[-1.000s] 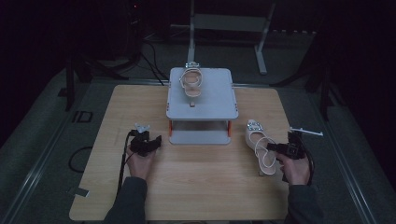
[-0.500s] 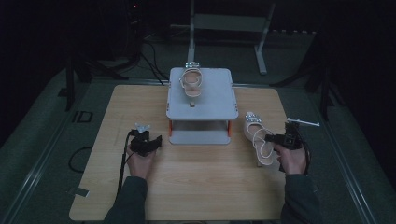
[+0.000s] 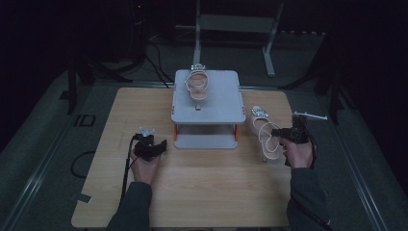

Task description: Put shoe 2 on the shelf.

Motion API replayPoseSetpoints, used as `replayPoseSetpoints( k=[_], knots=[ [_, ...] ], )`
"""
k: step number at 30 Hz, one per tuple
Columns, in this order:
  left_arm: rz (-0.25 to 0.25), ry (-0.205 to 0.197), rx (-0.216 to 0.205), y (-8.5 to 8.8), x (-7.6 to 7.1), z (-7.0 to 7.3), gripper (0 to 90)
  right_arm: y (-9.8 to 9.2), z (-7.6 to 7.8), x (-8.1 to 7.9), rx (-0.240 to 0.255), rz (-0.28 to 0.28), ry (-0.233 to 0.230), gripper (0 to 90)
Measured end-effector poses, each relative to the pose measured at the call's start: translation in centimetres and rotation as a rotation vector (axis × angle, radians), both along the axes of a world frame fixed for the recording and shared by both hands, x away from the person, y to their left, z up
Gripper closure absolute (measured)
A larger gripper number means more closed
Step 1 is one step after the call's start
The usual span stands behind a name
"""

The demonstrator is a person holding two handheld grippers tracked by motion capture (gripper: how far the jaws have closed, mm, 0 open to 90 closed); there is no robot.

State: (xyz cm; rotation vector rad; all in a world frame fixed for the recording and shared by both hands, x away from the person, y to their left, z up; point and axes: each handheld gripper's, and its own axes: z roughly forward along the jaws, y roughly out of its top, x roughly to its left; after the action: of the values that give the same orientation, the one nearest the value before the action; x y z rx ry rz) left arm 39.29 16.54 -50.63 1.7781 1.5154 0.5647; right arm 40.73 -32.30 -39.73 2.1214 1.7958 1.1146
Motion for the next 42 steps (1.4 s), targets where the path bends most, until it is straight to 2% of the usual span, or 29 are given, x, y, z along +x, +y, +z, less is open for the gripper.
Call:
replayPoseSetpoints(
  k=[6, 19, 32, 42],
  knots=[
    [-0.001, 0.001, 0.003, 0.0, 0.0, 0.0, 41.6, 0.5, 1.0, 1.2, -0.014, 0.005, -0.003, 83.5],
    [0.001, 0.002, 0.008, -0.1, 0.0, 0.0, 41.5, 0.7, 2.5, 3.0, -0.002, 0.007, -0.003, 83.5],
    [-0.001, 0.001, 0.007, -0.1, 0.0, 0.0, 41.5, -0.3, 4.7, 4.6, 0.036, -0.024, -0.016, 83.5],
    [-0.001, 0.002, 0.007, -0.1, 0.0, 0.0, 41.6, 0.0, 6.8, 6.0, 0.059, -0.030, -0.029, 83.5]
  ],
)
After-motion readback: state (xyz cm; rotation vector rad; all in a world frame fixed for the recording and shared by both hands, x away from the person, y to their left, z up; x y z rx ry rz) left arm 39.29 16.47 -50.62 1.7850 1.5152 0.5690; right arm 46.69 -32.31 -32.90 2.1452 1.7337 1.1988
